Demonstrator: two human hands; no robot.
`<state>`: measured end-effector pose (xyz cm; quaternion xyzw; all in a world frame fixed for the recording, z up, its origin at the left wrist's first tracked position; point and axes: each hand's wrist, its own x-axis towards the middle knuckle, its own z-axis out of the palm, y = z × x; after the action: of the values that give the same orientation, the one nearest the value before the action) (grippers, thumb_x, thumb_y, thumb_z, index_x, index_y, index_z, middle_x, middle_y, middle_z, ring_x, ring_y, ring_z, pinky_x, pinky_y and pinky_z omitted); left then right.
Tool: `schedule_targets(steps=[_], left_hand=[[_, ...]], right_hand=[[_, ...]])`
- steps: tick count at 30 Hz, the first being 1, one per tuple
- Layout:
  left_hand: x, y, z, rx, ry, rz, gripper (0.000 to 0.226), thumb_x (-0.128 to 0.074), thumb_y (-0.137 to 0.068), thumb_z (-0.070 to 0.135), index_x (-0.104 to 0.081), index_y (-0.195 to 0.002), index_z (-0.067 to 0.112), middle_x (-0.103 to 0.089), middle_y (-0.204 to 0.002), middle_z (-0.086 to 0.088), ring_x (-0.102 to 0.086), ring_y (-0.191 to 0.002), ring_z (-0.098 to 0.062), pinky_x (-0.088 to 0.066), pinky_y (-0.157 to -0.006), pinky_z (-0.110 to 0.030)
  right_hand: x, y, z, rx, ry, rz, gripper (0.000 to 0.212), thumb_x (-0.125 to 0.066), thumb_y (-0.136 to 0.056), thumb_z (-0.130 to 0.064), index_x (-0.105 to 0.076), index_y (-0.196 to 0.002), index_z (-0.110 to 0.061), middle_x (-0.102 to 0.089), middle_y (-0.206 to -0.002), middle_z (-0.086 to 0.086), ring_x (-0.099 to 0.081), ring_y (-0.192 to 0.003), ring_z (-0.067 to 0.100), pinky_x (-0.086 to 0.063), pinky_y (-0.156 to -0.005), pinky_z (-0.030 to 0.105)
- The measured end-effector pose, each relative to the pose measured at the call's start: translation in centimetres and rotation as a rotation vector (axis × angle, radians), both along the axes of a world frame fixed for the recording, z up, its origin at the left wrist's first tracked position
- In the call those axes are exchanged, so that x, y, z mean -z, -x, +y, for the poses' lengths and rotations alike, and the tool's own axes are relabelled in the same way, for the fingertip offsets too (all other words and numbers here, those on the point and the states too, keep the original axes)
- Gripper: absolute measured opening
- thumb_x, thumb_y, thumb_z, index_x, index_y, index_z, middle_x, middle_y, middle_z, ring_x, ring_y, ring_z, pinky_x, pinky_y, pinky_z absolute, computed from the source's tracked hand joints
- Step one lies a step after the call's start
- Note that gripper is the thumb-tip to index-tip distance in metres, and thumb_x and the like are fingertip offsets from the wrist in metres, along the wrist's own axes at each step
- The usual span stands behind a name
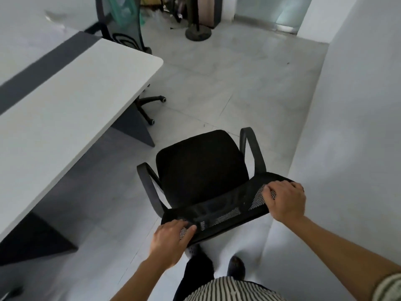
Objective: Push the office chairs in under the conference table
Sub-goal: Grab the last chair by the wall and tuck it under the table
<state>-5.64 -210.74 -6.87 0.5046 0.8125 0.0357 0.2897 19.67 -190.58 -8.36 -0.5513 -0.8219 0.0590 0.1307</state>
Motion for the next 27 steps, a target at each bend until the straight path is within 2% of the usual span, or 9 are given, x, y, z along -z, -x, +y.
schedule_targets(steps=[5,10,13,16,17,20,23,27], left_hand=[[-0.5,0.8,-0.8,-0.21,-0.097,-0.014,0.045,-0.035,-0.088,0.058,-0.062,-0.105,0.026,-0.065,-0.104,0.008,-0.057,-0.095,-0.014,-0.042,-0.086,-0.029],[-0.7,2.8,-2.3,-0.367,-0.147,-0.024,0.04,-0.039,-0.087,0.058,-0.064,-0.095,0.028,-0.065,-0.093,0.011,-0.057,-0.087,-0.012,-0.041,-0.078,-0.026],[-0.9,3.7,-3.1,-0.456,-0.164,-0.027,0.037,-0.041,-0.087,0.057,-0.064,-0.094,0.029,-0.059,-0.087,0.015,-0.055,-0.083,-0.01,-0.035,-0.072,-0.024],[-1.0,4.3,-3.8,-0.527,-0.165,-0.039,0.037,-0.041,-0.087,0.058,-0.063,-0.095,0.029,-0.062,-0.091,0.015,-0.057,-0.088,-0.011,-0.039,-0.074,-0.024],[-0.9,4.4,-4.1,-0.55,-0.16,-0.036,0.037,-0.04,-0.087,0.058,-0.063,-0.095,0.029,-0.063,-0.093,0.014,-0.057,-0.089,-0.011,-0.04,-0.076,-0.025],[-0.5,4.5,-4.8,-0.638,-0.16,-0.031,0.038,-0.04,-0.086,0.058,-0.063,-0.098,0.03,-0.065,-0.096,0.013,-0.058,-0.093,-0.011,-0.042,-0.078,-0.026],[-0.5,5.0,-4.5,-0.729,-0.182,0.02,0.035,-0.042,-0.085,0.055,-0.065,-0.094,0.029,-0.066,-0.091,0.014,-0.06,-0.088,-0.012,-0.041,-0.073,-0.025],[-0.8,4.6,-3.5,-0.842,-0.153,0.165,0.028,-0.046,-0.087,0.044,-0.064,-0.077,0.025,-0.064,-0.073,0.009,-0.062,-0.072,-0.018,-0.042,-0.066,-0.03]], right_hand=[[0.0,5.0,3.6,-0.165,-0.016,0.04,0.034,-0.041,-0.083,-0.032,-0.06,-0.06,-0.015,-0.06,-0.056,-0.001,-0.055,-0.057,0.025,-0.039,-0.073,0.037],[-0.4,9.7,4.7,-0.332,0.0,0.006,0.034,-0.042,-0.082,-0.037,-0.063,-0.064,-0.018,-0.063,-0.059,-0.003,-0.058,-0.058,0.022,-0.037,-0.073,0.035],[-1.2,12.6,5.6,-0.438,0.101,0.006,0.029,-0.048,-0.078,-0.048,-0.066,-0.071,-0.027,-0.067,-0.066,-0.012,-0.062,-0.063,0.012,-0.041,-0.074,0.032],[-2.1,15.1,7.6,-0.457,0.262,0.037,0.02,-0.063,-0.078,-0.051,-0.067,-0.081,-0.032,-0.068,-0.073,-0.02,-0.062,-0.07,0.006,-0.049,-0.066,0.028],[-2.1,15.7,8.2,-0.459,0.243,0.051,0.021,-0.064,-0.079,-0.05,-0.068,-0.08,-0.029,-0.068,-0.072,-0.018,-0.063,-0.069,0.007,-0.048,-0.062,0.026],[-1.5,17.6,9.0,-0.51,0.12,0.065,0.037,-0.052,-0.079,-0.054,-0.069,-0.068,-0.024,-0.068,-0.063,-0.011,-0.061,-0.056,0.014,-0.037,-0.049,0.019],[-1.7,21.0,9.4,-0.544,0.153,0.064,0.028,-0.056,-0.076,-0.046,-0.068,-0.066,-0.023,-0.068,-0.062,-0.01,-0.062,-0.054,0.019,-0.039,-0.049,0.022],[-1.5,25.9,11.3,-0.624,0.228,0.045,0.024,-0.056,-0.076,-0.041,-0.067,-0.067,-0.023,-0.069,-0.063,-0.007,-0.063,-0.058,0.023,-0.042,-0.053,0.026]])
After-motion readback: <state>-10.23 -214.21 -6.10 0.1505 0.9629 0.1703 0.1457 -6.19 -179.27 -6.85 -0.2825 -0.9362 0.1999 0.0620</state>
